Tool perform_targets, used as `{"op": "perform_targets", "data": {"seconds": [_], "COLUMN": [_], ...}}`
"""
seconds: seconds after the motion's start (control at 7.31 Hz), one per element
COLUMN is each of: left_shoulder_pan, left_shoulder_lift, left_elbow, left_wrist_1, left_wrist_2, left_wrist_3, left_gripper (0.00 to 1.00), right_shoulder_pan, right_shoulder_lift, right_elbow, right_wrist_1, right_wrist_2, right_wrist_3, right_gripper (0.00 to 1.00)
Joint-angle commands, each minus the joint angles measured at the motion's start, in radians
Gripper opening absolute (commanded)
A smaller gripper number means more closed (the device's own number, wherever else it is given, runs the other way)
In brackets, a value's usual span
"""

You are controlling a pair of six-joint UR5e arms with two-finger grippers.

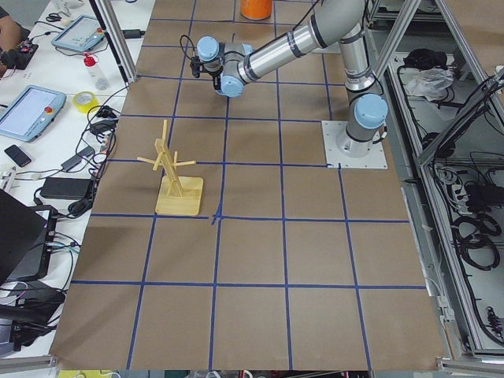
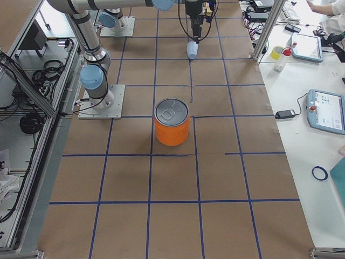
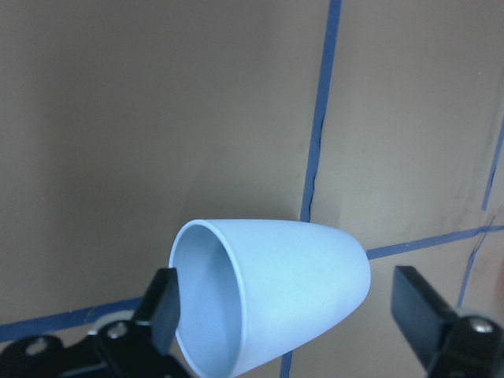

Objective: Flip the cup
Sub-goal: 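Reach the left gripper to the cup's open end and grasp its rim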

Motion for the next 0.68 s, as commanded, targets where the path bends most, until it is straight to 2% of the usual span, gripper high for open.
{"op": "perform_targets", "data": {"seconds": [0.0, 0.14, 0.27, 0.41, 0.55], "left_shoulder_pan": [-0.013, -0.013, -0.019, -0.024, -0.024], "left_shoulder_lift": [-0.006, -0.009, -0.016, -0.018, -0.018], "left_elbow": [-0.003, -0.004, -0.003, -0.004, -0.003], "left_wrist_1": [-0.002, -0.007, -0.007, -0.011, -0.012], "left_wrist_2": [0.001, 0.001, 0.005, 0.007, 0.007], "left_wrist_3": [-0.005, -0.003, -0.005, -0.014, -0.035], "left_gripper": [1.00, 1.00, 0.93, 0.56, 0.26], "right_shoulder_pan": [-0.003, 0.000, 0.000, 0.000, 0.000], "right_shoulder_lift": [0.002, 0.000, -0.001, -0.003, -0.006], "right_elbow": [0.005, 0.014, 0.018, 0.020, 0.024], "right_wrist_1": [0.003, -0.002, 0.000, 0.000, -0.002], "right_wrist_2": [0.028, 0.029, 0.029, 0.028, 0.023], "right_wrist_3": [0.007, -0.037, -0.044, -0.047, -0.048], "right_gripper": [1.00, 1.00, 1.00, 1.00, 1.00]}}
